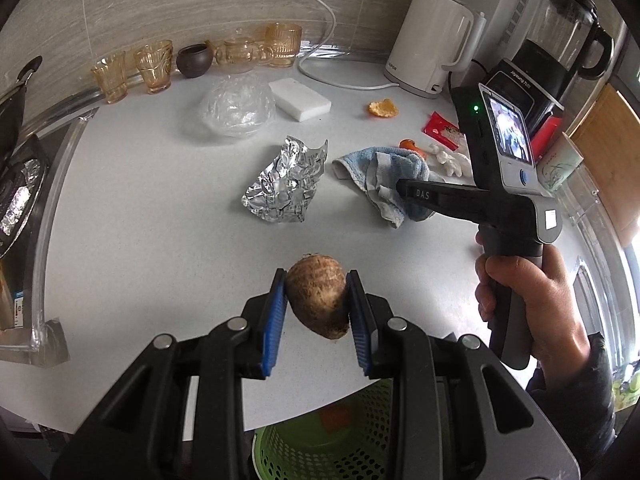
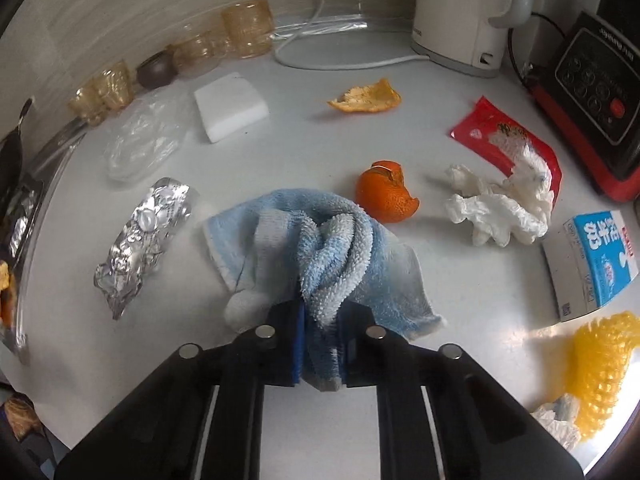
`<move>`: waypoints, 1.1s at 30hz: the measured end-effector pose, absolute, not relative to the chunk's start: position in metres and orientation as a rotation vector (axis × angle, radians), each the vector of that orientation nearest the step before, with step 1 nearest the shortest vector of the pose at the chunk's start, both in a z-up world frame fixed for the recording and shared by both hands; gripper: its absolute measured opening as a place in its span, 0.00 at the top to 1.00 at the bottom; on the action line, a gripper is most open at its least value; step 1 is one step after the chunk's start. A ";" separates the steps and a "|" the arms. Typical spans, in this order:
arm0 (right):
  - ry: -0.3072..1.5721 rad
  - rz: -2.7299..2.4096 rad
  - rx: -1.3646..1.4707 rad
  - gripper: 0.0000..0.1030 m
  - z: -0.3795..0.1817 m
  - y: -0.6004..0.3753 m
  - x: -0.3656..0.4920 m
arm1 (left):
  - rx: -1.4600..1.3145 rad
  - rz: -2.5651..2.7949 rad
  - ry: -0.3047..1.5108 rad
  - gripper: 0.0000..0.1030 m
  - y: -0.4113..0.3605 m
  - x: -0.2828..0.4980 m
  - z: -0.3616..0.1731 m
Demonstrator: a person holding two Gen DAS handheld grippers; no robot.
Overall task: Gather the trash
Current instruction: 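Drop the taro into the green basket with the left tool while the right tool drops the towel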
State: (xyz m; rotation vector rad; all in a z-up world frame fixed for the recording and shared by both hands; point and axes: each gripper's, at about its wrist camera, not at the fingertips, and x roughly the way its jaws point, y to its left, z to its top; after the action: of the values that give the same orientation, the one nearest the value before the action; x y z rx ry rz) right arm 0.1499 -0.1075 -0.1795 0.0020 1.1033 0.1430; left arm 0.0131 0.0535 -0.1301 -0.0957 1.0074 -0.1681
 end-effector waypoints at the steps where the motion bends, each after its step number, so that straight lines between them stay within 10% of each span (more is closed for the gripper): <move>1: 1.102 0.149 0.007 0.89 -0.178 -0.107 0.148 | -0.095 -0.168 1.007 0.71 0.054 0.011 -0.130; 33: 0.979 0.330 0.133 0.90 -0.041 -0.156 -0.087 | 0.121 -0.534 1.238 0.68 0.003 -0.136 -0.168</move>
State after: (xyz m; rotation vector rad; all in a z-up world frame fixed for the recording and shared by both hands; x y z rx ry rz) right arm -0.0871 -0.1556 -0.0405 0.1334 0.9791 0.3302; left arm -0.1358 0.0032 -0.1685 0.1215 1.2381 -0.5339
